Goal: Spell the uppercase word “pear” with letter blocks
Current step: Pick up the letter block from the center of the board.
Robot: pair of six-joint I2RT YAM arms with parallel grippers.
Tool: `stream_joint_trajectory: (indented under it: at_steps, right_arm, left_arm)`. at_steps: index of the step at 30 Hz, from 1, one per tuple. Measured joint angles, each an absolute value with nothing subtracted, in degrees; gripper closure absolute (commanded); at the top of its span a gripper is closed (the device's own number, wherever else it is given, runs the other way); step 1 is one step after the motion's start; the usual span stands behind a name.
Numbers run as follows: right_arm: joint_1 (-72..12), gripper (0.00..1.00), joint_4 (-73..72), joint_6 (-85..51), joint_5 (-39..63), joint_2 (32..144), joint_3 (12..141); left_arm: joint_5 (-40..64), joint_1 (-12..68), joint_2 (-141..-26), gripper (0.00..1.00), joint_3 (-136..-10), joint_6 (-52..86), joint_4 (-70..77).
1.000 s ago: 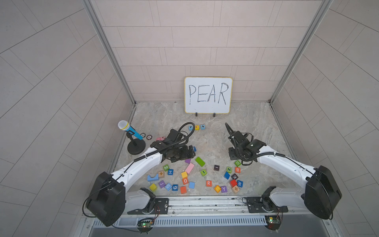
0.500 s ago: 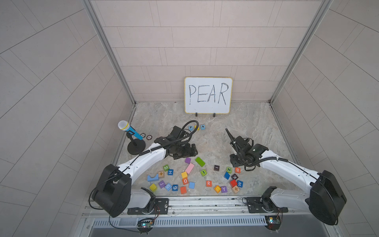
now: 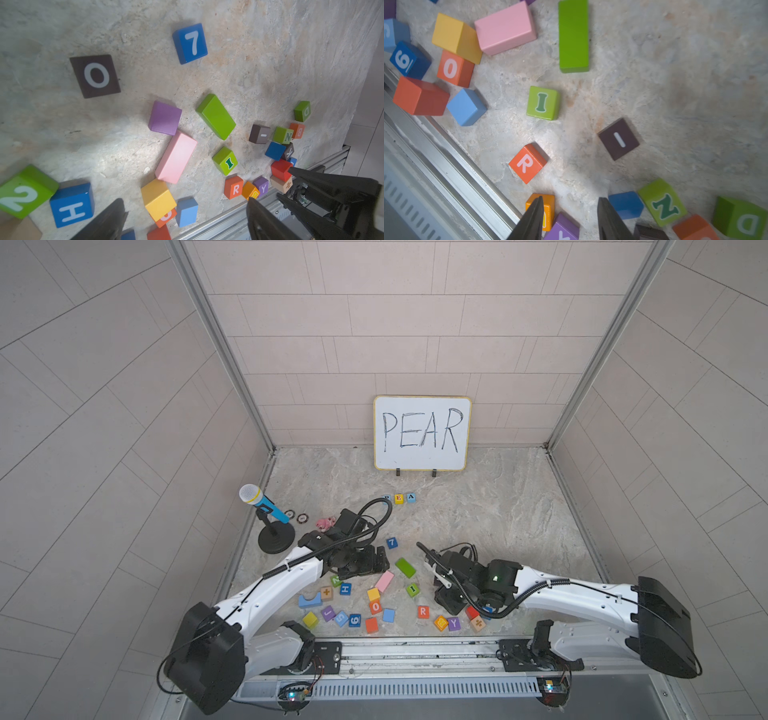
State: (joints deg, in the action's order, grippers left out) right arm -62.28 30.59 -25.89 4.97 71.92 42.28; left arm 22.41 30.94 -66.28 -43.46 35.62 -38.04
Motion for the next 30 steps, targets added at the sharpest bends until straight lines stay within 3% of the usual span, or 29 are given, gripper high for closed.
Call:
stream_joint_trajectory:
  at_steps: [12, 30]
  right_arm:
    - [-71.7, 0.49, 26.5, -22.9, -0.6, 81.5, 42.0]
    - [-70.1, 0.48, 24.4, -20.1, -6.8, 85.1, 42.5]
  left_arm:
    - [22.3, 30.9, -61.2, 0.05, -38.5, 39.9, -39.4]
    - [21.6, 30.9, -61.3, 0.05, -38.5, 40.6, -39.3]
